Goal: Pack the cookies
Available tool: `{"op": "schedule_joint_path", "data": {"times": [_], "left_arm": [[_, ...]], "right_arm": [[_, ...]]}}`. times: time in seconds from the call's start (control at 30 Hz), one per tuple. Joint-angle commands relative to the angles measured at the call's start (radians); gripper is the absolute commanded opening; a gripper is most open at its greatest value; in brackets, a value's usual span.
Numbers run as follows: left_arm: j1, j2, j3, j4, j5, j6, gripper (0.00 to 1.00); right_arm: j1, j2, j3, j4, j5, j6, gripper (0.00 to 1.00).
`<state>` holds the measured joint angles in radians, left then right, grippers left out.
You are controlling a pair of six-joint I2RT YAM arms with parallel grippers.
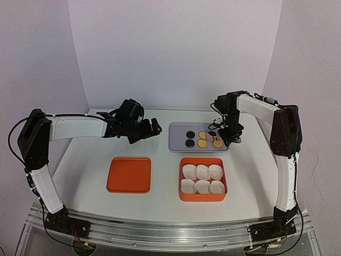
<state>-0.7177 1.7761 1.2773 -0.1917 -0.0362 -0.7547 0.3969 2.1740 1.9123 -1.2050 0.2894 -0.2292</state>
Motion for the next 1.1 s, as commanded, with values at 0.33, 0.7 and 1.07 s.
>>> {"op": "schedule_joint_path", "data": {"times": [0.33,0.7,1.07], "left_arm": [[0.011,0.037,0.076,0.002,0.033,0.015,1.0],[0.012,0.032,0.066,0.006,0.063,0.005,1.0],[0.012,0.009,0.037,0.015,0.06,-0.004,1.0]], "right_arm": [[-0.026,0.074,0.107,-0.015,0.002,-0.028,0.37],[-0.026,0.103,0.146,-0.017,-0.017,-0.026,0.33],[-0.027,0.109,0.147,-0.018,-0.024,-0.027,0.32]]}}
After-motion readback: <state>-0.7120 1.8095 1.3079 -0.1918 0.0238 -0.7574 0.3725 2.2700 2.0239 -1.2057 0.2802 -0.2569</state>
